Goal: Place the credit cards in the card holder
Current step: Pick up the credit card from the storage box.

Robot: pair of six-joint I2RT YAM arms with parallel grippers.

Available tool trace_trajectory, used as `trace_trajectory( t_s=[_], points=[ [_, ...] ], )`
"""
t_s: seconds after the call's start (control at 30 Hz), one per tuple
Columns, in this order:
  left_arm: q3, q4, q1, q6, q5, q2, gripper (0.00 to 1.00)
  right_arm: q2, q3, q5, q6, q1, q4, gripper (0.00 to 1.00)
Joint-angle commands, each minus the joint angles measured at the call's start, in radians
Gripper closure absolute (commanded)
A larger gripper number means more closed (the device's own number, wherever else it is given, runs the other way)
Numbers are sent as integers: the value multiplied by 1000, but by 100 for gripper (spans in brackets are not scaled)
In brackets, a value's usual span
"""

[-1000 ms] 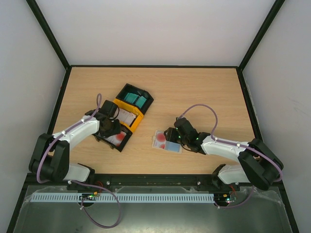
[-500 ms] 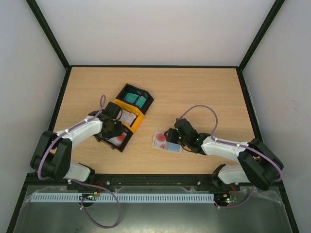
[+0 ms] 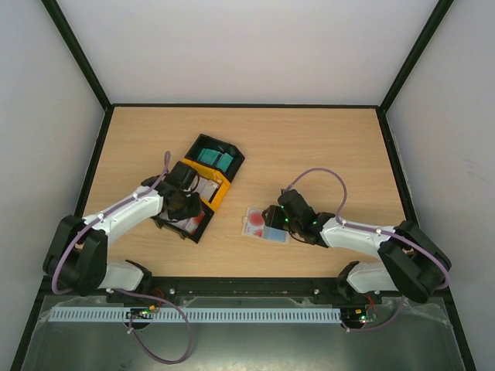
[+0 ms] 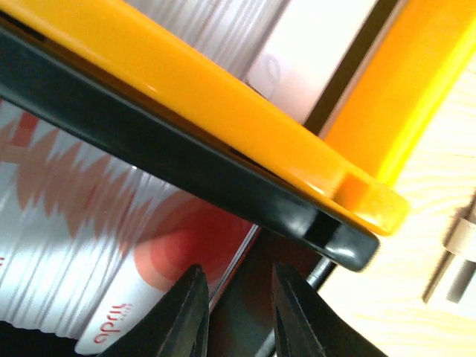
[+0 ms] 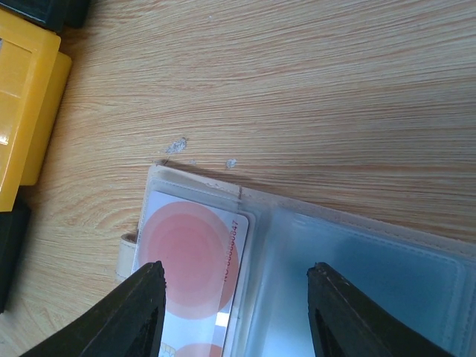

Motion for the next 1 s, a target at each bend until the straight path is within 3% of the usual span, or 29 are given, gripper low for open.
trace_trajectory(
  t_s=[0.0, 0.3, 0.63, 0.97],
  points=[
    [17, -23, -15, -16, 75, -32, 73, -17, -12, 18, 11, 7, 16, 48],
    [-31, 45, -26, -45, 163, -49, 70, -14, -18, 19, 12, 7, 16, 48],
    [-48, 52, -25, -83, 120, -33, 63, -8, -17, 19, 11, 6, 18, 48],
    [-102, 101, -16, -173, 115, -59, 66, 3, -11, 17, 9, 7, 14, 48]
  ],
)
